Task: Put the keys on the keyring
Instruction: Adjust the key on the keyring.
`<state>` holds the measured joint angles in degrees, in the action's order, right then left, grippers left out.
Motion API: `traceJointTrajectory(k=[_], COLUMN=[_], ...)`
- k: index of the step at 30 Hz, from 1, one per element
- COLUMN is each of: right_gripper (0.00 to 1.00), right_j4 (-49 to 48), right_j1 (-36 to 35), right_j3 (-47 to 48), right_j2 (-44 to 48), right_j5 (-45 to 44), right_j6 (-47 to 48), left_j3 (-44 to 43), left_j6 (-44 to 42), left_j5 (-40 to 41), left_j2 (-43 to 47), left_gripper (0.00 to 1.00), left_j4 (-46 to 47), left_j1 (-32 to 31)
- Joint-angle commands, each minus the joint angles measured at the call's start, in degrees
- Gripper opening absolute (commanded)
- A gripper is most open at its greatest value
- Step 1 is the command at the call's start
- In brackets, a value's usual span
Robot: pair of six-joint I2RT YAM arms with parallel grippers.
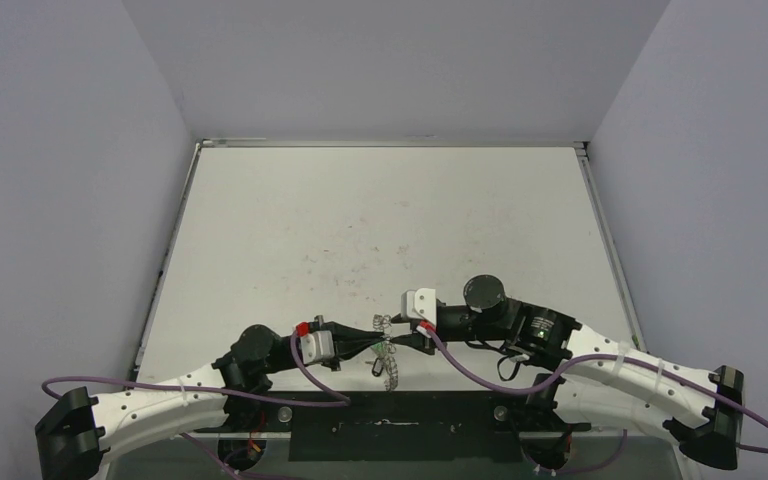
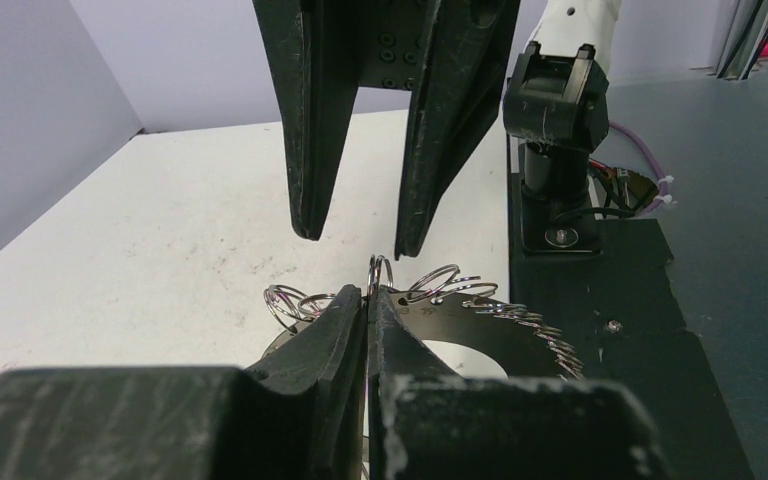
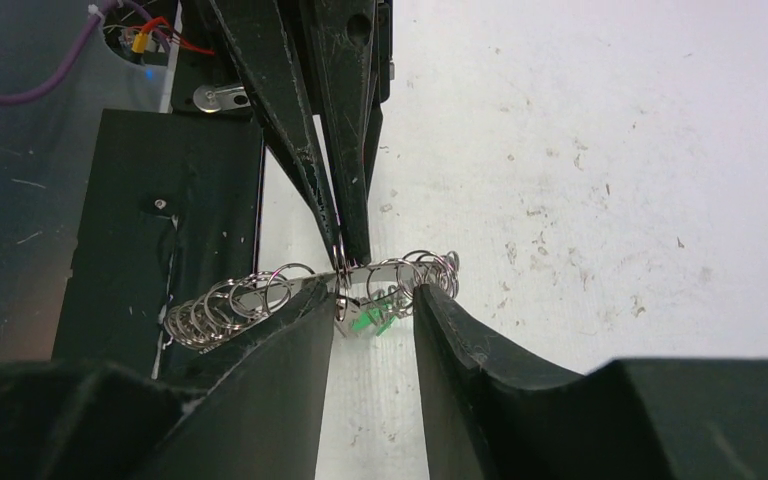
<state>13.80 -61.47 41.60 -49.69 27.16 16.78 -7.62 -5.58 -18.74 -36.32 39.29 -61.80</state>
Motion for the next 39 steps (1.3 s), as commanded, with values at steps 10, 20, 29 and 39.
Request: traceJointTrajectory(k=[10, 20, 29, 39], right_gripper=[0.19, 0.0, 0.0, 0.0], right_j4=[-7.21, -2.73, 15.69, 30.79], right_j1=[0.26, 0.25, 0.17, 0.21], right_j3=[0.07, 2.5, 14.41, 28.12], right_j2=[-3.3, -3.0, -10.01, -21.17], right_j5=[4.78, 2.98, -2.97, -3.66], right_j6=[-0.96, -0.48, -3.11, -4.18], left_j3=[-0.81, -0.89, -4.32, -9.61], left_j6=[1.02, 0.35, -3.63, -5.75], left_j5=[-1.04, -0.63, 1.94, 2.87], left_j2=[0.89, 2.42, 7.65, 5.19], left_gripper=[0.0, 0.0, 0.2, 0.22], left_j4=[6.77, 4.38, -11.0, -22.0], left_j1=[-0.17, -0.21, -0.12, -0.14])
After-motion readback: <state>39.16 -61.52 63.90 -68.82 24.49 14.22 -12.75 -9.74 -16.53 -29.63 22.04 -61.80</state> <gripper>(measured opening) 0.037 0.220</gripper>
